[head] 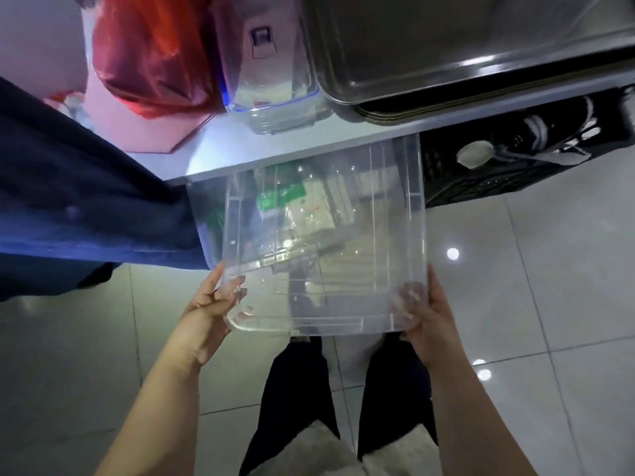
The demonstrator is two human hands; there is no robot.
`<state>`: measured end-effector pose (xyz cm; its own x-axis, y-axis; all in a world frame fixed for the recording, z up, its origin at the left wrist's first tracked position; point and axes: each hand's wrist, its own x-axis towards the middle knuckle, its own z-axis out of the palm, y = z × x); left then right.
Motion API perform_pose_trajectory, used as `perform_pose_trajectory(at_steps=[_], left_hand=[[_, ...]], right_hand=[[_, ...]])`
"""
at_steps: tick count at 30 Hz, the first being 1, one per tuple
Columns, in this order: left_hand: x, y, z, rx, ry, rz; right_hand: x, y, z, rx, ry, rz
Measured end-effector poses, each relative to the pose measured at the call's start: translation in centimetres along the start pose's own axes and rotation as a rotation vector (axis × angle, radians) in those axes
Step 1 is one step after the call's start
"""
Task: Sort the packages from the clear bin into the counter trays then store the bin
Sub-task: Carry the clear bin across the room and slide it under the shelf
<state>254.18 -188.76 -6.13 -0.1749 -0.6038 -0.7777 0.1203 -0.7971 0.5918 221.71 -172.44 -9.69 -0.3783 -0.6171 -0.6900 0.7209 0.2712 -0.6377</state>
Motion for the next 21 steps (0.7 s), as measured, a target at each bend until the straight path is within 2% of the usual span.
perform_pose_trajectory(at_steps=[4, 7, 11, 15, 18, 19, 21], left_hand=[[1.9, 1.3, -2.6, 0.117, 0.150, 0.096], [4.4, 2.0, -3.5, 0.236, 0.230, 0.172], [8.0, 2.5, -2.9, 0.234, 0.300, 0.201], [10.0, 1.9, -2.3, 0.237, 0.297, 0.191], [9.6, 0.9, -2.6, 0.162, 0.382, 0.211], [9.3, 0.4, -3.0, 0.102, 0.405, 0.180], [8.8, -0.4, -3.6, -0.002, 0.344, 0.058]], right_hand=[[2.3, -0.8, 6.5, -0.256, -0.034, -0.087], [5.7, -0.8, 10.7, -0.495, 0.013, -0.122], [11.4, -0.8, 12.9, -0.628, 0.049, -0.221], [15.4, -0.8, 13.5, -0.825, 0.056, -0.202], [16.0, -0.7, 13.2, -0.756, 0.001, -0.184], [15.9, -0.6, 12.8, -0.678, -0.015, -0.135], [15.6, -0.5, 12.0, -0.581, 0.005, -0.022]])
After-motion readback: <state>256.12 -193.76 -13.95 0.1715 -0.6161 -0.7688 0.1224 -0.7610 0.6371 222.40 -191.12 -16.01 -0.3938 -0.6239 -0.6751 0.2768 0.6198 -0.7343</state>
